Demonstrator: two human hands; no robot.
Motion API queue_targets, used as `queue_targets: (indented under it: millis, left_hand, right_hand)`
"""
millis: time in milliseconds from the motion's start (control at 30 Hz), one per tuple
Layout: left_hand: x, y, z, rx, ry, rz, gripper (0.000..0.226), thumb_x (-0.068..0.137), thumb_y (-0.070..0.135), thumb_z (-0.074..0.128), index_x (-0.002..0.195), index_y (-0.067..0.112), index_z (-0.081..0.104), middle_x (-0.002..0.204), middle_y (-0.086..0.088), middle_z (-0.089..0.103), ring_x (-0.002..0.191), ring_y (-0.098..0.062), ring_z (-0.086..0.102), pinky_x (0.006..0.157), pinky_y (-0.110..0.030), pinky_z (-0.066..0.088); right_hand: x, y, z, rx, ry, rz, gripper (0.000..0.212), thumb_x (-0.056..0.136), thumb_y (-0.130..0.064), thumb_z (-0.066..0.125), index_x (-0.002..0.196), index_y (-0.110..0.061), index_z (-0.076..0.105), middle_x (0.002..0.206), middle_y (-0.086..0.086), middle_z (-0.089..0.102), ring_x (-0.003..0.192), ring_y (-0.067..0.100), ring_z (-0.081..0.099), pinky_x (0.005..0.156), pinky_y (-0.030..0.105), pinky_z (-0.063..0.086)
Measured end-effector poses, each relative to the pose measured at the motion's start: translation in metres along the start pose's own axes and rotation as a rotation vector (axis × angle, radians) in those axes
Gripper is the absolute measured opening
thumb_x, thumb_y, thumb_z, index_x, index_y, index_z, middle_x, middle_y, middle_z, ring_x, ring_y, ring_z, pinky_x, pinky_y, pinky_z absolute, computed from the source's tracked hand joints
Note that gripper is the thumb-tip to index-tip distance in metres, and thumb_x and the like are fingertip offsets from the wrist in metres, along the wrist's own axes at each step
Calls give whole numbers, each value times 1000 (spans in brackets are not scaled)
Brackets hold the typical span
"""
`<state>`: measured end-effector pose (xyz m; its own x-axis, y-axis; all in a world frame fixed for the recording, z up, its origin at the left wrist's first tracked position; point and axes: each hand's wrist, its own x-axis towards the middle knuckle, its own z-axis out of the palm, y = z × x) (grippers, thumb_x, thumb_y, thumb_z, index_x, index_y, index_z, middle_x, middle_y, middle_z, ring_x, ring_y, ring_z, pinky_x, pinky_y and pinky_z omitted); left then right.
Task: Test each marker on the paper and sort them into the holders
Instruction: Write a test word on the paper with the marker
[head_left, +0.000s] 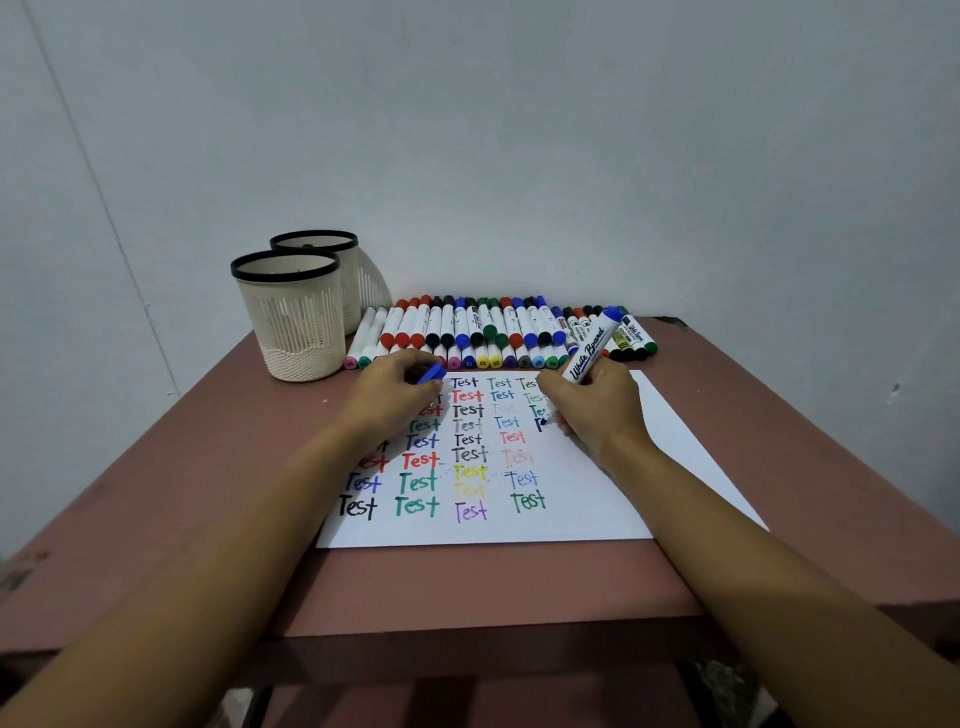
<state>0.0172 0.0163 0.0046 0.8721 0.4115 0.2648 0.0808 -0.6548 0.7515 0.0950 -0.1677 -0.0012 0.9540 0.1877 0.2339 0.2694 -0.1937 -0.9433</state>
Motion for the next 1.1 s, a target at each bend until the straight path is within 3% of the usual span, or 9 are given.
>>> queue_targets:
  millis: [200, 400, 467, 633, 833, 1100]
  left_hand:
    - [0, 0, 0, -9, -3, 1, 34, 90, 15, 57, 124, 16, 57, 115, -2, 59, 93, -12, 54, 63, -9, 35]
    - [-1, 1, 0, 0, -4, 4, 34, 90, 16, 57, 124, 17, 56, 114, -2, 59, 93, -13, 55, 62, -10, 36]
    - [-1, 1, 0, 7, -4, 8, 34, 91, 16, 57, 125, 17, 56, 116, -3, 59, 94, -13, 54, 63, -10, 36]
    - [-1, 1, -1, 31, -3, 18, 34, 91, 16, 56, 125, 16, 56, 117, -3, 59, 94, -12, 53, 63, -10, 35]
    - [-1, 1, 0, 39, -7, 22, 34, 91, 16, 56, 125, 16, 56, 117, -4, 59, 95, -13, 53, 68, -17, 38]
    - [-1, 1, 0, 30, -12, 20, 34, 91, 16, 55, 125, 15, 56, 116, -3, 58, 95, -13, 53, 68, -17, 37]
  right_hand:
    - [-1, -2, -1, -22, -18, -20, 17, 79, -13, 64, 67, -10, 53, 64, 8, 57, 51, 16, 49, 44, 21, 41]
    - [-2, -1, 0, -1, 5, -7, 15, 79, -15, 64, 73, -8, 53, 69, 7, 55, 63, 18, 49, 56, 30, 41]
    - [-2, -3, 0, -8, 31, -18, 13, 81, -15, 64, 82, -3, 58, 75, 8, 57, 67, 17, 51, 58, 29, 43]
    - [-3, -5, -1, -41, 23, -19, 14, 81, -15, 65, 81, -3, 59, 75, 7, 59, 68, 16, 52, 60, 28, 43]
    - [-3, -6, -1, -61, 16, -18, 17, 82, -15, 63, 72, -10, 51, 67, 1, 52, 59, 11, 45, 51, 22, 38]
    - [-2, -5, -1, -26, 96, -12, 17, 81, -16, 65, 78, -1, 57, 72, 8, 56, 65, 16, 51, 56, 26, 42]
